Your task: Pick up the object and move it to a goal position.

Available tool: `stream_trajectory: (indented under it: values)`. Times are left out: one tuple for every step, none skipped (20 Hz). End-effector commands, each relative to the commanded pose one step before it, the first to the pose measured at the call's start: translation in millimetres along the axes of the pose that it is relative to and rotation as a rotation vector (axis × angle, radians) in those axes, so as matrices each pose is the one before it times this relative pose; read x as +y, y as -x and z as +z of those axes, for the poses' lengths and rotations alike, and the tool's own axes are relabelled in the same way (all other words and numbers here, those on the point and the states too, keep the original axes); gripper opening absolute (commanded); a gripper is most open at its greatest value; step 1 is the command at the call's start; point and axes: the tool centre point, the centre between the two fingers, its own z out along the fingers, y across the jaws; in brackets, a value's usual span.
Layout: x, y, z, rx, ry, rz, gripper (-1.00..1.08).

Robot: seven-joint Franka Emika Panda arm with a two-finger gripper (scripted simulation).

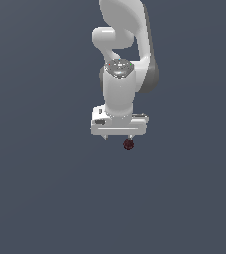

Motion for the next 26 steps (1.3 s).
stream_trajectory:
  values:
    - [0.01, 0.0, 0.0, 0.0, 0.0, 0.0, 1.0]
    - [0.28, -0.18, 0.1, 0.0, 0.0, 0.0, 1.0]
    - [0.6, -0.4, -0.22, 0.00086, 0.00175, 0.00003, 1.0]
    - [1.1, -0.71, -0.12, 0.00101, 0.00206, 0.00006, 1.0]
    - [1.52, -0.97, -0.18, 0.00142, 0.00291, 0.00007, 1.0]
    - [1.93, -1.22, -0.21, 0.00181, 0.00373, 0.00007, 1.0]
    - [2.27, -1.43, -0.22, 0.00214, 0.00444, 0.00004, 1.0]
    - [2.01, -1.25, -0.14, 0.00187, 0.00395, -0.00004, 1.0]
    - [1.53, -0.94, -0.06, 0.00143, 0.00306, -0.0001, 1.0]
    - [1.05, -0.64, -0.01, 0.00103, 0.00226, -0.00017, 1.0]
    - [0.57, -0.35, 0.03, 0.00061, 0.0014, -0.00021, 1.0]
    - [0.33, -0.11, 0.18, 0.0, 0.0, 0.0, 1.0]
    - [-0.26, 0.17, -0.09, 0.0, 0.0, 0.0, 1.0]
    - [-0.4, 0.14, -0.16, -0.00036, -0.00088, 0.00022, 1.0]
    - [0.15, -0.1, -0.28, 0.00001, -0.0003, 0.00062, 1.0]
    - [-0.28, 0.12, 0.28, -0.00012, 0.00011, -0.00067, 1.0]
    - [-0.52, 0.47, 0.86, -0.00035, 0.00005, -0.0015, 1.0]
    - [-1.19, 0.84, 1.52, -0.00074, 0.0, -0.00292, 1.0]
    - [-1.73, 1.21, 2.13, -0.00109, -0.00011, -0.00411, 1.0]
    - [-2.21, 1.6, 2.74, -0.00141, -0.00021, -0.00525, 1.0]
    - [-2.76, 1.98, 3.35, -0.00176, -0.0003, -0.00649, 1.0]
    - [-3.25, 2.36, 3.93, -0.00207, -0.00038, -0.00763, 1.0]
    - [-3.73, 2.73, 4.48, -0.00237, -0.00045, -0.00877, 1.0]
    - [-4.21, 3.11, 5.04, -0.00266, -0.0005, -0.00994, 1.0]
    - [-4.7, 3.52, 5.6, -0.00297, -0.00057, -0.01114, 1.0]
    - [-5.2, 3.93, 6.13, -0.00327, -0.00066, -0.01234, 1.0]
